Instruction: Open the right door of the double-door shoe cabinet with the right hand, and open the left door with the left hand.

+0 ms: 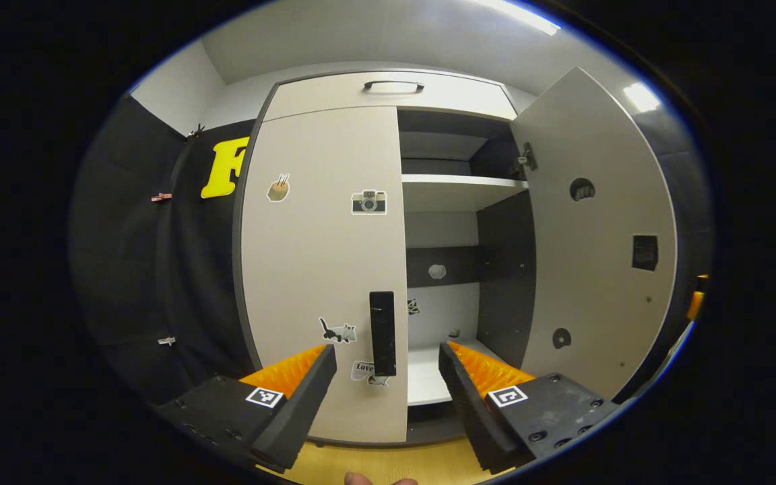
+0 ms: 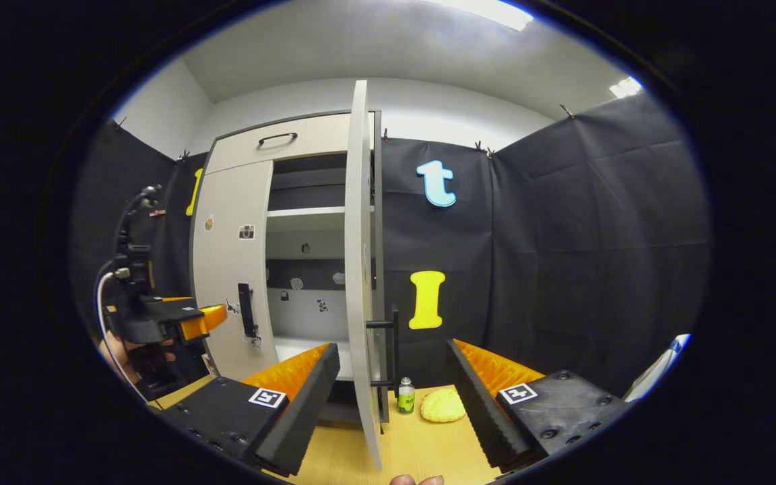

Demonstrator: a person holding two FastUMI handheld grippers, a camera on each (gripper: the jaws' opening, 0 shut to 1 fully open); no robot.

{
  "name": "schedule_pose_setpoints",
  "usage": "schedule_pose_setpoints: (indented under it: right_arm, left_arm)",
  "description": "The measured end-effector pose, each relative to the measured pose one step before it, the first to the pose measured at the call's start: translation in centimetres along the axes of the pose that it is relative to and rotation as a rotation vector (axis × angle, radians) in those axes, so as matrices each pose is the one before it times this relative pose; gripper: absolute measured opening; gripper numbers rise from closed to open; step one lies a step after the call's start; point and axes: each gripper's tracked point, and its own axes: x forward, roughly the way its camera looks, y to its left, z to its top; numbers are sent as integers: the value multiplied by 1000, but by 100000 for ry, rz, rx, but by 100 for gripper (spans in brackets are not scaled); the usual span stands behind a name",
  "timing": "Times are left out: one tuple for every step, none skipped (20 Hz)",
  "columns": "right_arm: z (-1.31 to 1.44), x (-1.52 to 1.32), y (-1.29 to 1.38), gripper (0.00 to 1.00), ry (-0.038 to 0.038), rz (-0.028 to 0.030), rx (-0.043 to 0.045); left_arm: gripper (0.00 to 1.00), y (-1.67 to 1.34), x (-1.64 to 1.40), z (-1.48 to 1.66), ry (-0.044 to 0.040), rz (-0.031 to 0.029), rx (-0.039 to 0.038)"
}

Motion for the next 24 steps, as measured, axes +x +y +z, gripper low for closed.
schedule_pose_setpoints:
  right_arm:
    - [290,-249,-21,98,-1102,18,-1150]
    - [358,-179,41,98,-1324,351,-1290]
    - [122,-176,-88,98,-617,-491,-1219]
    - [-38,-104,-71,99,-27,18,-1022]
    - [-29,-57,-25,95,-41,-98,-610]
    - [27,-39,8,95,61,167,-538]
    - [28,-71,-136,98,-2,-283,-507]
    - [3,-69,-162,98,50,-177,-519]
    - [54,-36,-190,96,-228,-165,-656]
    - [131,-64,-245,95,-314,-692,-867]
    - [32,-45,-208,95,-231,-510,-838]
    - [66,41,-158,96,28,-339,-544]
    - [36,-1,-80,95,-84,-68,-379]
    - [-19,44,53,95,29,48,26]
    - [23,51,81,95,110,86,104]
    - [-114,-71,-75,95,185,-162,-57]
    - [-166,-77,94,95,395,-148,27]
    - [-65,-145,-1,95,205,-78,-2]
    - [-69,-212,48,95,115,-95,-110]
    - [90,-213,27,95,19,-75,-156]
    - [86,-247,49,95,-166,-129,-16]
    - [121,-150,29,95,-161,-121,67]
    - [140,-207,80,95,-180,43,168]
    - [213,-143,169,95,-383,34,449]
  left_arm:
    - [95,109,1206,-140,-107,472,-735]
    - [95,315,1201,-333,478,950,-288]
    - [95,209,1247,-473,993,928,142]
    - [95,95,1134,-393,544,782,252]
    - [95,70,996,-302,388,451,361]
    - [95,66,1046,-366,144,485,79]
    - [95,-21,901,-321,479,136,-72]
    - [94,-43,796,-281,235,257,-213]
    - [93,-31,744,-343,545,547,15]
    - [86,68,623,-352,487,578,381]
    - [83,6,547,-316,728,420,728]
    - [78,59,507,-339,559,731,708]
    - [75,157,434,-184,96,794,545]
    - [68,147,325,-159,146,823,159]
    - [65,-201,282,-14,-161,-643,-1202]
    - [60,-121,305,-95,202,-599,-782]
    - [57,-229,327,-96,274,-666,-288]
    - [49,-486,254,-137,603,-1165,-56]
    - [44,-132,6,-163,237,813,-361]
    - [37,120,-140,167,-518,951,-56]
    - [36,4,-127,-160,809,520,203]
    - [35,-88,133,-299,296,212,-557]
    - [35,-14,-9,-262,874,567,-772]
    - [36,18,65,110,-1156,274,211]
